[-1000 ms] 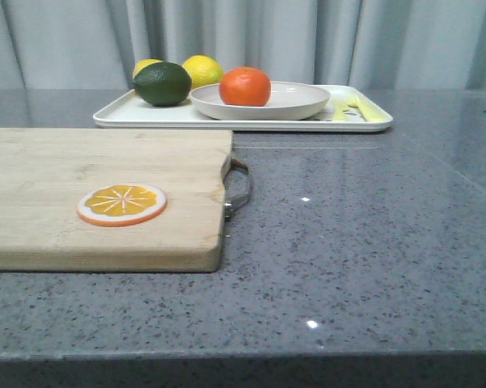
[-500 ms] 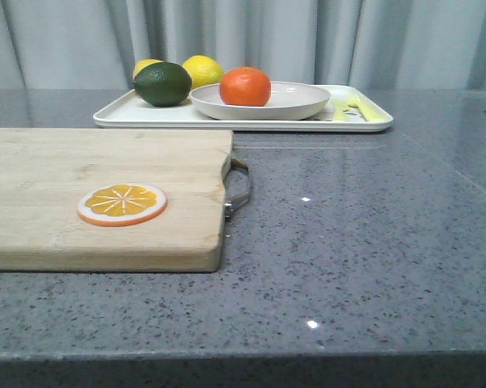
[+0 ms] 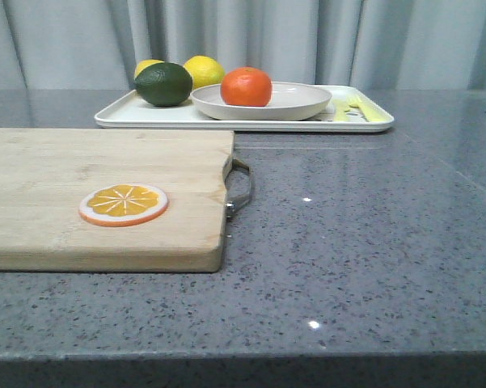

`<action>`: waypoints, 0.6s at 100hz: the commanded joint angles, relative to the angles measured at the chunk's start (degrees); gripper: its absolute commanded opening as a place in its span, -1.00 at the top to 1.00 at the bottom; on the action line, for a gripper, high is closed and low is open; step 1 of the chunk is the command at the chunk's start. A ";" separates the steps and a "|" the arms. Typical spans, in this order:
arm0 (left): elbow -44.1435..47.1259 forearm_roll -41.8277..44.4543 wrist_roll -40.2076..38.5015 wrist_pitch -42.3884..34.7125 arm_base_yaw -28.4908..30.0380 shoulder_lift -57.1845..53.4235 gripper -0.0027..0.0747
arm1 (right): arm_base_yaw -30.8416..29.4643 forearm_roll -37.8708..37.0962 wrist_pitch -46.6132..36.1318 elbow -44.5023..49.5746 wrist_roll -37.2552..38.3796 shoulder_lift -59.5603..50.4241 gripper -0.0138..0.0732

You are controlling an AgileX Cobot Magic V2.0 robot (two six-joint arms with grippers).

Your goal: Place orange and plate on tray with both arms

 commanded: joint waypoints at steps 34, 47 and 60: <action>0.54 -0.09 -0.53 -3.99 0.00 -1.88 0.98 | -0.34 0.23 -0.88 -1.02 0.28 -0.97 0.84; 0.54 -0.09 -0.53 -3.99 0.00 -1.88 0.98 | -0.34 0.23 -0.88 -1.02 0.28 -0.97 0.84; 0.54 -0.09 -0.53 -3.99 0.00 -1.88 0.98 | -0.34 0.23 -0.88 -1.07 0.28 -0.97 0.84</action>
